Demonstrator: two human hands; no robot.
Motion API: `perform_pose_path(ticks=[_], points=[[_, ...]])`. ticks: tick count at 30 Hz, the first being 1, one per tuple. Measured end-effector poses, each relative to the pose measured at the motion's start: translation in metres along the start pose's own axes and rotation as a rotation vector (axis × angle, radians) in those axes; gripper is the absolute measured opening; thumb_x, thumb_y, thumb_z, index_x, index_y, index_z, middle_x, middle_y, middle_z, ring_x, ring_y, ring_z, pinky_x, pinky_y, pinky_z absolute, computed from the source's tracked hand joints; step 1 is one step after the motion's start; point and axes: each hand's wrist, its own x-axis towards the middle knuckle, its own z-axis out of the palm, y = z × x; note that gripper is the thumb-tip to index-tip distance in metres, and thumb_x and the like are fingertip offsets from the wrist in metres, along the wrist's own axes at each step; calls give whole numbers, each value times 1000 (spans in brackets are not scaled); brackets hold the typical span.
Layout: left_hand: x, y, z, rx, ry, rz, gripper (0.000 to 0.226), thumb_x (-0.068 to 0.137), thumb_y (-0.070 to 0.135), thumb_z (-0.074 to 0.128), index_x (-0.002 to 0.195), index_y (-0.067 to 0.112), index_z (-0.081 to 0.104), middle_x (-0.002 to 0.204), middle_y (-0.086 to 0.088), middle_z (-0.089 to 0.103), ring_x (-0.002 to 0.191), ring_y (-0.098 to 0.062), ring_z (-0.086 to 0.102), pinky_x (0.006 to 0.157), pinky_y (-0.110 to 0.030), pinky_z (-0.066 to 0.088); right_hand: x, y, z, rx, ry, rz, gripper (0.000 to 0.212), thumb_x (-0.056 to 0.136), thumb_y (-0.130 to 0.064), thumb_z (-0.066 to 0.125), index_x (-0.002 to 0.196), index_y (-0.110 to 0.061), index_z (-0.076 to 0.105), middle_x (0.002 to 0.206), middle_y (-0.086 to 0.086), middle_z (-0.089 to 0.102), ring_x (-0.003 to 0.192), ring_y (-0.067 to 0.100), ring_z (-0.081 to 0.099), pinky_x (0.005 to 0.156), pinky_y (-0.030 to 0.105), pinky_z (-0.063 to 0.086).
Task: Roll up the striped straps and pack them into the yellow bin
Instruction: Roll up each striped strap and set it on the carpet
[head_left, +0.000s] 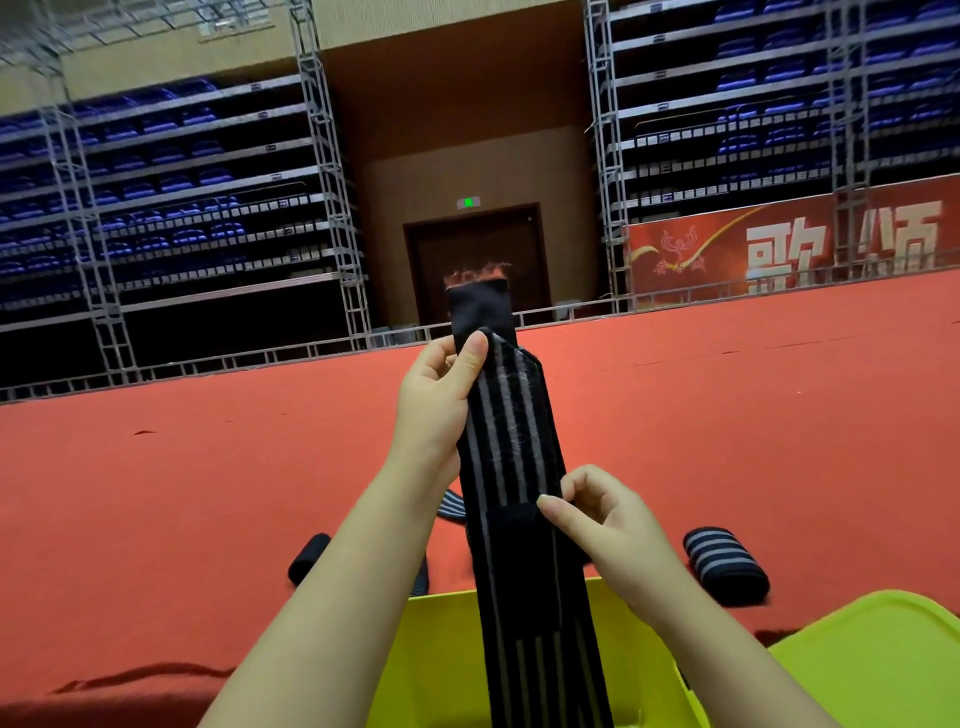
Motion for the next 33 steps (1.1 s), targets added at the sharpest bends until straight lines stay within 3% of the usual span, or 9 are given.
perform_pose_path(ticks=[6,11,17,21,25,27,30,32,33], points=[[2,-3,-6,23,36,15,12,95,20,59,89,11,63,70,4,71,63,-9,67,56,-21,53,-1,1,2,6,-21,-48,22,93,-19,60,78,-21,45,61,-6,35,58,14,31,55,27,28],[6,0,-6,-43,74,-1,13,94,21,62,87,9,63,70,0,71,63,-13,68,56,-25,54,-3,0,3,79,-99,-9,27,81,-27,70,90,-29,44,75,17,59,70,28,57,69,45,47],[18,-5,-14,-55,249,-41,17,92,23,65,85,8,64,72,-4,70,65,-15,67,64,-30,56,-4,-11,10,-161,-105,-178,50,79,-24,74,102,-46,36,95,2,68,91,16,67,86,41,54],[21,-17,-20,-32,257,-36,18,95,25,61,86,10,61,77,-4,68,71,-17,65,69,-32,56,3,-19,14,-164,-85,-274,63,85,-6,66,109,-56,36,90,-3,70,83,11,69,79,35,56],[6,-39,-35,36,98,-237,38,97,44,49,106,9,62,101,-8,70,93,-21,66,85,-34,53,24,-27,10,-88,54,-321,84,85,-1,65,129,-60,27,91,-3,71,85,13,69,82,34,55],[-12,-54,-45,64,-52,-392,62,92,60,39,121,9,61,113,-10,70,104,-24,66,95,-39,50,35,-28,12,-65,110,-342,86,86,-1,64,140,-52,20,94,-1,70,89,14,68,88,35,53],[-40,-78,-63,79,-264,-554,85,75,75,33,123,10,61,113,-13,65,106,-26,62,94,-38,49,50,-23,18,-76,231,-308,84,88,-3,61,148,-37,15,93,-4,70,90,8,67,89,25,50],[-58,-94,-77,138,-394,-600,70,81,71,49,119,13,61,113,-9,65,106,-21,62,90,-34,50,59,-17,21,-56,276,-274,84,88,-5,61,150,-34,12,97,-3,71,93,10,66,93,30,50],[-66,-101,-83,200,-450,-615,53,86,57,60,117,15,61,113,-4,67,104,-17,64,88,-31,51,64,-15,22,-48,288,-255,84,88,-5,61,150,-33,11,99,-2,71,94,11,66,95,33,50]])
